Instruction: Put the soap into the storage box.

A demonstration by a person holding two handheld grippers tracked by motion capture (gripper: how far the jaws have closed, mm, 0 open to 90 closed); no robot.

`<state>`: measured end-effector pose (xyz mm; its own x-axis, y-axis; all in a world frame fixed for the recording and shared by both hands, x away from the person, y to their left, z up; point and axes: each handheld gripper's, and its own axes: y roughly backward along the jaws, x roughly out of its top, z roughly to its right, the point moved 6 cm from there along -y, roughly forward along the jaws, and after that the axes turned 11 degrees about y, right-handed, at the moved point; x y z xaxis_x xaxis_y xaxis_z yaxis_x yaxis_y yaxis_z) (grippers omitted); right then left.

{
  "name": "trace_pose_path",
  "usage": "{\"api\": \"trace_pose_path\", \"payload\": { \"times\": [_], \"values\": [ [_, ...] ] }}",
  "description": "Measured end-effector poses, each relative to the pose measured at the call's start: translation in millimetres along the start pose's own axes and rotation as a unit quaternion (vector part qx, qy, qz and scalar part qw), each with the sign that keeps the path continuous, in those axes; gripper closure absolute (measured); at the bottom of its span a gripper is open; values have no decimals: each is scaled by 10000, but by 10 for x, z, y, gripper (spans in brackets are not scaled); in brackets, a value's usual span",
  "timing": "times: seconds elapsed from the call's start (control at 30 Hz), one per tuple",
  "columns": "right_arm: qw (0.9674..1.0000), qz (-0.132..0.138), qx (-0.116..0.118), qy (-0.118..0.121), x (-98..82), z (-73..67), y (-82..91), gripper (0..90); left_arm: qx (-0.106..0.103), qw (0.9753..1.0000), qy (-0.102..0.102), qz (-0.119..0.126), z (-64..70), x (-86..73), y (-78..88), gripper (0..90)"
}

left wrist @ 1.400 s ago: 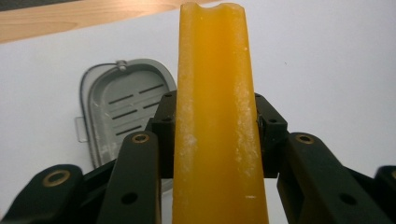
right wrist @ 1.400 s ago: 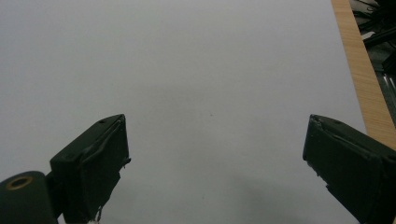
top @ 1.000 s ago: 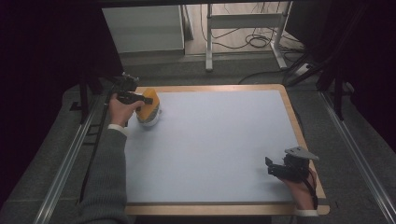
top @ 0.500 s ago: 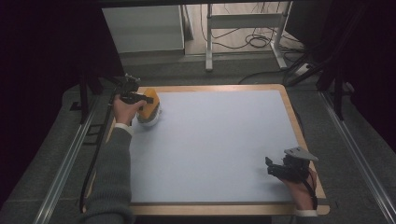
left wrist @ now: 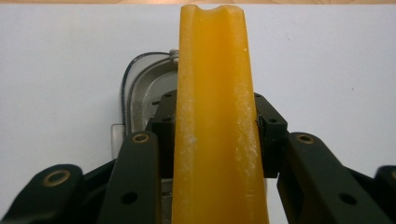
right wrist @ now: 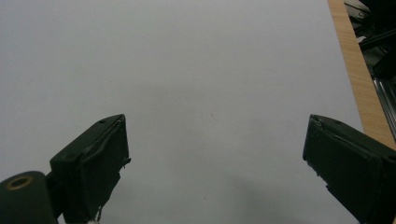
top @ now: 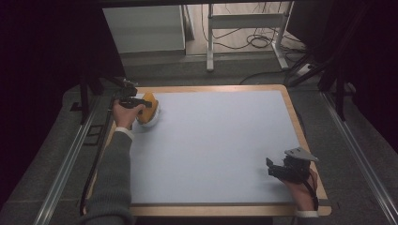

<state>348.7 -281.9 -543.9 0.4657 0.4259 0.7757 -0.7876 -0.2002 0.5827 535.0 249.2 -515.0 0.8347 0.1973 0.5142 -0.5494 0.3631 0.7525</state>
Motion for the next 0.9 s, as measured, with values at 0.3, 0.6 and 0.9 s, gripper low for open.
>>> {"api": "trace_pose_path", "payload": {
  "times": [0.3, 0.6, 0.9],
  "values": [
    [10000, 3, 9, -1, 0, -2, 1, 69, 116, 9998, -82, 139, 5, 28, 57, 517],
    [10000, -16, 14, 34, 5, -21, -5, 69, 268, 9995, -119, 133, -64, 4, 150, 293],
    [10000, -22, 23, 34, 1, -29, -19, 69, 98, 9982, -172, 558, -41, 5, 405, 247]
  ]
}}
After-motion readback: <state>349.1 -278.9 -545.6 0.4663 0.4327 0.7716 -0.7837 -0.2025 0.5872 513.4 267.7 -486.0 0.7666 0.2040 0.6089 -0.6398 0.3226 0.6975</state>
